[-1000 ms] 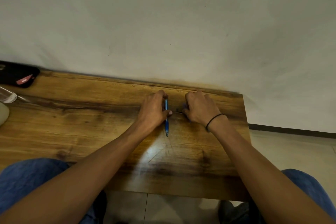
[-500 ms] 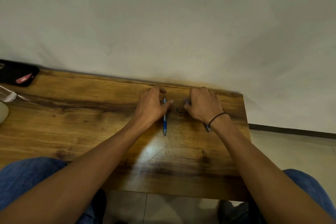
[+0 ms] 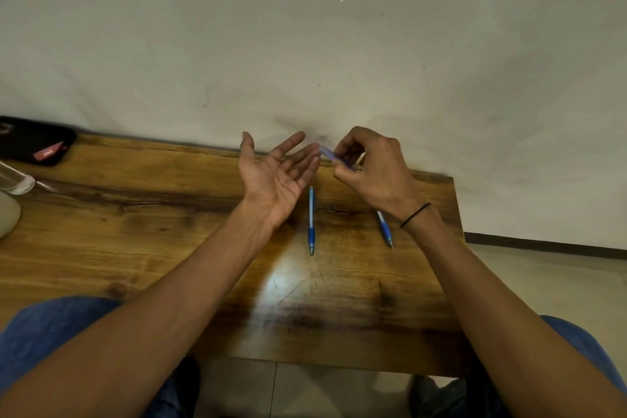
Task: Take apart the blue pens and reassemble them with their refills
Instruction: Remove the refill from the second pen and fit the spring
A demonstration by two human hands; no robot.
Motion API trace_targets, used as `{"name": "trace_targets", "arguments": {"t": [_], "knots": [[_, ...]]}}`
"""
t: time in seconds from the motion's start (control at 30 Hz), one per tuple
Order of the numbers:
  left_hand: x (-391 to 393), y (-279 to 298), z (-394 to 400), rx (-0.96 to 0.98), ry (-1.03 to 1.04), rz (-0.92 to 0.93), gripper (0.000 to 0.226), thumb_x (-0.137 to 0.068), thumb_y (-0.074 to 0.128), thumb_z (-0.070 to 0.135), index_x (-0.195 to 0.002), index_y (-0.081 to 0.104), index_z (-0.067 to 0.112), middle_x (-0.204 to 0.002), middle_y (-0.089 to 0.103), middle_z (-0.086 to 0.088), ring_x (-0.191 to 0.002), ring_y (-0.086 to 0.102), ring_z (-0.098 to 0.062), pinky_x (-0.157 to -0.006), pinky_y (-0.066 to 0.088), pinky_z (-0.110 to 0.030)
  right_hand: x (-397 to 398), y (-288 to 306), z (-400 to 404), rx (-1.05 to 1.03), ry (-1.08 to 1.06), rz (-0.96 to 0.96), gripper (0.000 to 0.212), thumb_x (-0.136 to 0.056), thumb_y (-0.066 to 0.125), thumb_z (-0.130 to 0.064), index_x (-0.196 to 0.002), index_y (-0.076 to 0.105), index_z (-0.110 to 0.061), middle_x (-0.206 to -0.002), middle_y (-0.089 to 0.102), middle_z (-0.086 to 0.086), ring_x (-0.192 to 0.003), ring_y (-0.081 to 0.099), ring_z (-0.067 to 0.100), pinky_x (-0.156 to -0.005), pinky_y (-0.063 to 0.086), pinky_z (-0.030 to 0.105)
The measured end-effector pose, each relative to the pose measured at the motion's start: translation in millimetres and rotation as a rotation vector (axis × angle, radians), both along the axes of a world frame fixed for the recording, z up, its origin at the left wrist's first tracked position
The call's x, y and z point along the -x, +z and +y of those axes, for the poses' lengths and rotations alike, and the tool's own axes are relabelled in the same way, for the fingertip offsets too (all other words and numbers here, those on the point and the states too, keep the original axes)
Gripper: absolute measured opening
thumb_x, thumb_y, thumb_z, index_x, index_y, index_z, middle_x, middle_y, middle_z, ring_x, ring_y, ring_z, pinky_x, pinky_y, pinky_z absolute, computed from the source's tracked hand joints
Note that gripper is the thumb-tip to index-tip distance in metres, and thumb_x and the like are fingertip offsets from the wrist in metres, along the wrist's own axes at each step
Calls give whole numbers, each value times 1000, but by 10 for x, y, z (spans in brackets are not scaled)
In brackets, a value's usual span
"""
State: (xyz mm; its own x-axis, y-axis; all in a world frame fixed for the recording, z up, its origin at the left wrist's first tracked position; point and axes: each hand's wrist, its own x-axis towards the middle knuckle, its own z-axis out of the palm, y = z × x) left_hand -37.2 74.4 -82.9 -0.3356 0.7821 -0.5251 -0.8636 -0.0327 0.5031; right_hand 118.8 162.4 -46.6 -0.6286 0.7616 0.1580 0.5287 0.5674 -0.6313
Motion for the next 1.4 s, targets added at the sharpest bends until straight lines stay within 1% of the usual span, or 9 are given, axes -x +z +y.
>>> {"name": "trace_targets", "arguments": {"t": [0.23, 0.3, 0.43, 0.6, 0.7, 0.77, 1.2, 1.3, 1.4], "knots": [[-88, 97, -9, -190, -15, -68, 110, -92, 14, 89, -149, 55, 4, -144, 60, -30, -129, 65, -39, -108, 52, -48, 118, 148, -147, -68, 173, 79, 14, -84, 77, -17, -94, 69, -22, -81, 59, -27, -83, 65, 4, -73, 57, 29], [-104, 121, 0, -255, -17, -110, 113, -90, 13, 91, -152, 52, 5, -144, 59, -31, -120, 68, -40, -99, 57, -50, 134, 194, -162, -94, 198, 95, 18, -83, 77, -14, -96, 69, -22, -86, 62, -23, -83, 63, 7, -74, 56, 29], [-117, 92, 26, -284, 6, -125, 118, -87, 11, 94, -154, 50, 5, -141, 59, -31, -119, 64, -41, -115, 36, -52, 122, 250, -125, -171, 241, 29, 18, -87, 74, -13, -104, 71, -18, -98, 70, -4, -89, 60, 15, -78, 54, 38], [-152, 102, 35, -284, 27, -140, 118, -85, 15, 96, -153, 50, 5, -146, 57, -32, -131, 60, -47, -112, 45, -55, 82, 308, -125, -178, 287, 0, 55, -87, 69, -10, -139, 54, -22, -100, 62, -14, -92, 60, 15, -80, 55, 37], [-162, 129, 34, -280, 32, -151, 118, -86, 15, 95, -152, 51, 5, -146, 57, -32, -123, 65, -46, -100, 55, -55, 83, 300, -103, -252, 322, -33, 30, -89, 71, -10, -118, 69, -19, -100, 68, -5, -92, 56, 16, -77, 53, 39], [-174, 143, 30, -268, 28, -156, 117, -87, 14, 95, -153, 50, 5, -149, 55, -33, -135, 57, -47, -110, 47, -60, 83, 289, -102, -276, 327, -50, 18, -90, 72, -10, -106, 73, -19, -100, 69, -3, -92, 55, 16, -76, 52, 38], [-174, 253, 19, -304, 45, -184, 117, -87, 15, 94, -154, 48, 4, -147, 57, -33, -116, 70, -42, -88, 61, -50, 92, 361, -147, -288, 354, -52, 23, -92, 69, -7, -114, 74, -14, -106, 69, 3, -96, 57, 22, -77, 52, 42], [-162, 246, 19, -296, 45, -173, 117, -86, 15, 95, -154, 48, 5, -148, 56, -33, -127, 63, -43, -100, 55, -55, 88, 362, -147, -305, 367, -60, 24, -90, 70, -5, -112, 74, -14, -105, 69, 3, -96, 58, 25, -76, 52, 46], [-166, 230, 30, -279, 54, -170, 118, -86, 17, 95, -152, 51, 4, -148, 56, -33, -139, 55, -46, -112, 46, -59, 86, 357, -168, -285, 338, -70, 42, -92, 67, -4, -132, 64, -15, -112, 69, 4, -99, 57, 24, -80, 52, 47]]}}
